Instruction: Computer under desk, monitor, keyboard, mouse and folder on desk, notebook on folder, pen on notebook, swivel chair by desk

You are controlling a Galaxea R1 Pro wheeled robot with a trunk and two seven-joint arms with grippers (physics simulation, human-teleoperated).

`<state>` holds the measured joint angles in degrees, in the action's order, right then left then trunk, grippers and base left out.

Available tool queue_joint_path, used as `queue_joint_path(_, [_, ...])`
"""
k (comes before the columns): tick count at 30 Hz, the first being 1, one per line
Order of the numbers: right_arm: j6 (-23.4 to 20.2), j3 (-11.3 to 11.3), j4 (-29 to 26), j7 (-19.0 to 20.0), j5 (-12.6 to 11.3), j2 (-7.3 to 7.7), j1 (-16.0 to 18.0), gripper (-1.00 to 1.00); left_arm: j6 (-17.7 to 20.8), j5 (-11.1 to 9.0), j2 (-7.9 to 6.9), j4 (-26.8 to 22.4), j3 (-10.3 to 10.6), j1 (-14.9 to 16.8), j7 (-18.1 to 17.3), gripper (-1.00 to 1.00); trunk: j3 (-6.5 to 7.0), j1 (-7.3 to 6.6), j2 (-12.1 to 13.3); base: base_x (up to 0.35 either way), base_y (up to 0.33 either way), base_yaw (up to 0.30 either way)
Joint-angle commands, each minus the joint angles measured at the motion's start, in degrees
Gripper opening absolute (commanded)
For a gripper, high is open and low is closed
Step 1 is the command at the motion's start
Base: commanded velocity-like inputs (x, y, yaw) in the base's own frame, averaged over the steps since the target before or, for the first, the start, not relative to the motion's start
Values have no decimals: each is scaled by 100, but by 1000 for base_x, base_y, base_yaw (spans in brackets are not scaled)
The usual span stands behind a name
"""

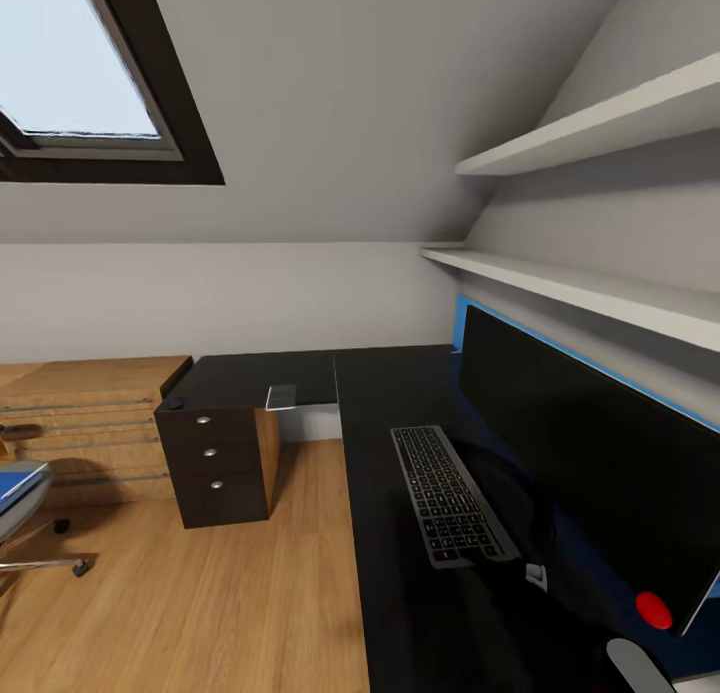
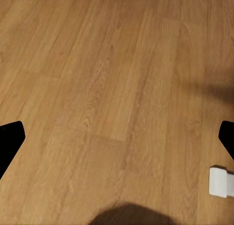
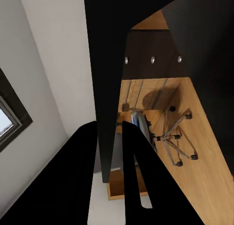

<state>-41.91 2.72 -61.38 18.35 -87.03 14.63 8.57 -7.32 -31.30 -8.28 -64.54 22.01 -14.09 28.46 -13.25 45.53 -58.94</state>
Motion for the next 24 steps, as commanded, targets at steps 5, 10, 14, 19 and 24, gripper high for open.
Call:
queue_joint_path(5, [-10,9,3,34,-16,5,4,-100,-42,-46,-7,-6,23,3,28,100,-97,111,-207,0,0,0])
queue_joint_path(10, [-10,9,3,33,-15,9,4,-100,-42,-43,-7,-6,23,2,20,100,-186,221,-407,0,0,0])
queue_joint_path(14, [-10,14,3,33,-15,6,4,-100,-42,-43,-7,-6,23,3,19,100,-258,309,-568,0,0,0])
queue_joint_path(19, [-10,17,2,36,-15,11,4,-100,-39,-37,-7,-6,23,2,19,100,-276,331,-608,0,0,0])
queue_joint_path(24, [-10,18,1,35,-15,12,4,-100,-29,-35,-4,-6,23,2,19,100,-276,331,-608,0,0,0])
